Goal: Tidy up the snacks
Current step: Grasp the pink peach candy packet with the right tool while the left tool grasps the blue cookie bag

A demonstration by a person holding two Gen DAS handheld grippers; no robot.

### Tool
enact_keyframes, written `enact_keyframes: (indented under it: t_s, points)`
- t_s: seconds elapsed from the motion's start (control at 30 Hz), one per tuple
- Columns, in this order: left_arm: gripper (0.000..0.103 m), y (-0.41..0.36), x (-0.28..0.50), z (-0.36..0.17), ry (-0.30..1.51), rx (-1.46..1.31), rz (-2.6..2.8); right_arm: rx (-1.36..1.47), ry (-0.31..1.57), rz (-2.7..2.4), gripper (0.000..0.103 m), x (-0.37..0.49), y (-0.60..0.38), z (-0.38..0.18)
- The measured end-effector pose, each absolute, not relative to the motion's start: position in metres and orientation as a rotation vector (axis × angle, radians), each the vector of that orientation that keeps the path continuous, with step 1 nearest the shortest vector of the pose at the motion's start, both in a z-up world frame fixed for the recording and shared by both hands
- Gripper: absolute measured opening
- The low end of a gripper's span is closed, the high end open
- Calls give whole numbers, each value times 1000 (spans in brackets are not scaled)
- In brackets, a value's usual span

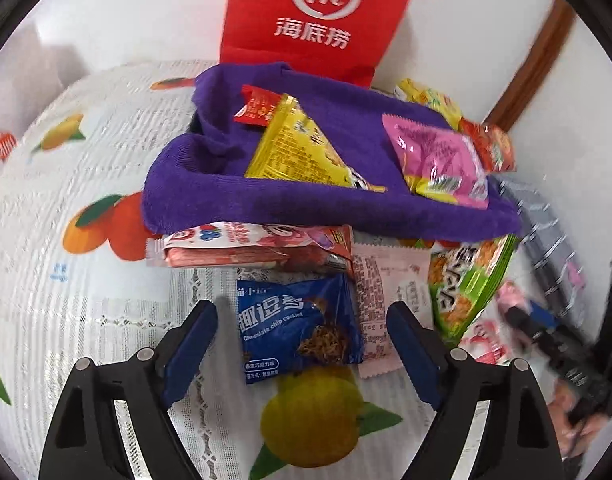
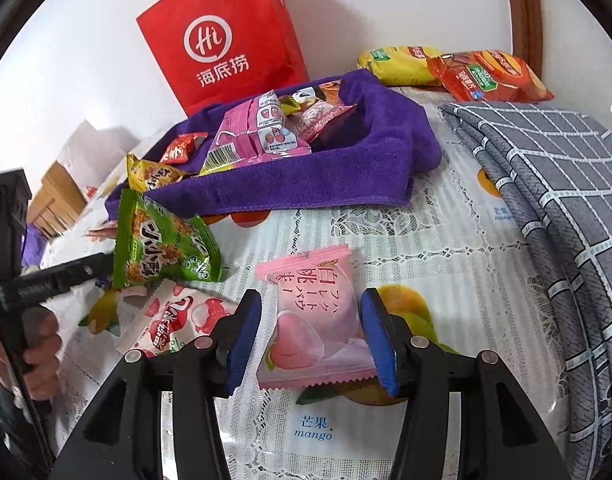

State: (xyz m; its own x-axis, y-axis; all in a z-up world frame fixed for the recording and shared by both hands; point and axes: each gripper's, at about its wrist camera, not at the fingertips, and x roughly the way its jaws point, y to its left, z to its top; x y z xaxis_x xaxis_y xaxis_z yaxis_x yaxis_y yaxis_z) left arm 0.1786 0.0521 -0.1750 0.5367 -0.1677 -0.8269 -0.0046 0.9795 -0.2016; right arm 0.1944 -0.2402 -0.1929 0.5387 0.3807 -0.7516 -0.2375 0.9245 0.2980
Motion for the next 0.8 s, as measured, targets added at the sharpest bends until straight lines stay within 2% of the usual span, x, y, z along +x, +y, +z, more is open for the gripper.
enact_keyframes:
  t_s: [0.1,0.3,0.37,0.4,0.5,0.6,0.7,0.73,0.77,0.8]
  points:
    - [88,44,177,-177,989,-119,-70,168,933,369,52,194,-240,-193]
    - [79,48,174,-175,977,-126,-75,133,935,363,55,193,-234,-193]
    - [60,49,174,-175,980,-120,-63,121,936,359,56,193,-233,-192]
    - [58,50,172,-174,980,-104,-51,114,936,357,56,194,-232,-192]
    - [59,48,172,-175,972,-82,-56,103,937,354,57,193,-230,-192]
    - [65,43,175,-177,969,-66,-59,96,937,351,57,193,-230,-192]
    - [66,33,176,-180,960,10,-28,94,937,350,57,193,-229,-192]
    - [64,32,176,-180,956,19,-23,94,937,350,57,193,-229,-192]
    - [55,33,175,-179,952,15,-24,94,937,350,57,193,-230,-192]
    - [53,35,175,-178,952,8,-18,95,937,350,57,193,-230,-192]
